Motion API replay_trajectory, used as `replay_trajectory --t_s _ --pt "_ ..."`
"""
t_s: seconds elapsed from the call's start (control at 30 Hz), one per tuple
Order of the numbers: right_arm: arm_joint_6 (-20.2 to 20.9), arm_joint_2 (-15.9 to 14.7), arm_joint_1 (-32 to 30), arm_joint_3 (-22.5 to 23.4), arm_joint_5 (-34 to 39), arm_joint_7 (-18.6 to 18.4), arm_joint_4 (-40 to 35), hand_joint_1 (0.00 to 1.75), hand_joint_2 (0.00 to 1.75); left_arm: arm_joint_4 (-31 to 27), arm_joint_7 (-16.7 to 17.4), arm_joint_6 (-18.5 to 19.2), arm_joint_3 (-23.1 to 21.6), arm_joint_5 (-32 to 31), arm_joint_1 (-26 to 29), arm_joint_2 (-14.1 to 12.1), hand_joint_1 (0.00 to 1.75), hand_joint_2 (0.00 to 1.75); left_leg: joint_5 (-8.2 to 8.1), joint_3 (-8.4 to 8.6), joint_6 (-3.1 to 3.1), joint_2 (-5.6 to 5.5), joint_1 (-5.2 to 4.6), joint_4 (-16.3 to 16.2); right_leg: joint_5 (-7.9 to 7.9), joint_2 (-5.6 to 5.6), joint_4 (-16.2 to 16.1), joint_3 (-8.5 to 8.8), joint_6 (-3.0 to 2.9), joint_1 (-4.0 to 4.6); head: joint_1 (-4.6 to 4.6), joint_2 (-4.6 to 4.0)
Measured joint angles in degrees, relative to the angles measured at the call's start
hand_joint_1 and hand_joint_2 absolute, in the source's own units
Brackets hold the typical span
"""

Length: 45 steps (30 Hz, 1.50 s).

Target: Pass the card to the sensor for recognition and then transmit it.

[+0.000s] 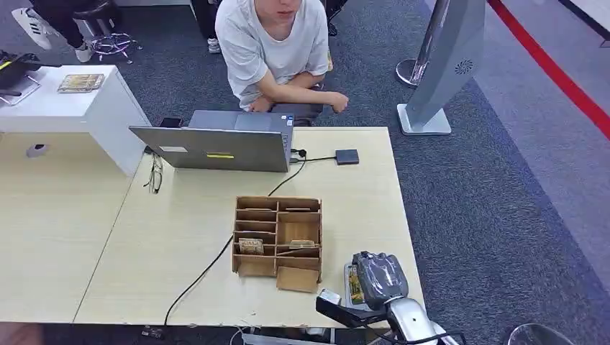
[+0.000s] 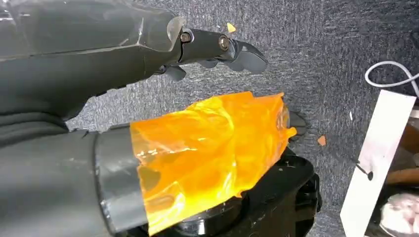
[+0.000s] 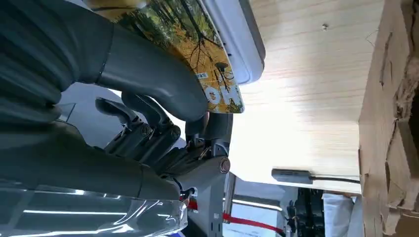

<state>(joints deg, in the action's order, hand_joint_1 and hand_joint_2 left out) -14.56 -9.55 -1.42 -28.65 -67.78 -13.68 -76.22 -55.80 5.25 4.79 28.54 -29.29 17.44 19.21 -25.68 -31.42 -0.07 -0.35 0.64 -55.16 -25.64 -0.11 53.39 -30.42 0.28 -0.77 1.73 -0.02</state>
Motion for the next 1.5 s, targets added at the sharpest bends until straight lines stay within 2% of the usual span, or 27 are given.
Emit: replay_trajectory --t_s 1.5 --pt "0.13 0.37 0.06 0.0 -0.02 0.0 0.15 1.75 1.75 -0.57 0.07 0.55 0.7 -0.17 0.07 0.22 0.0 0.0 0.0 0.0 0.0 0.0 0.0 0.0 0.0 0.0 0.0 0.01 0.0 0.0 0.0 0.0"
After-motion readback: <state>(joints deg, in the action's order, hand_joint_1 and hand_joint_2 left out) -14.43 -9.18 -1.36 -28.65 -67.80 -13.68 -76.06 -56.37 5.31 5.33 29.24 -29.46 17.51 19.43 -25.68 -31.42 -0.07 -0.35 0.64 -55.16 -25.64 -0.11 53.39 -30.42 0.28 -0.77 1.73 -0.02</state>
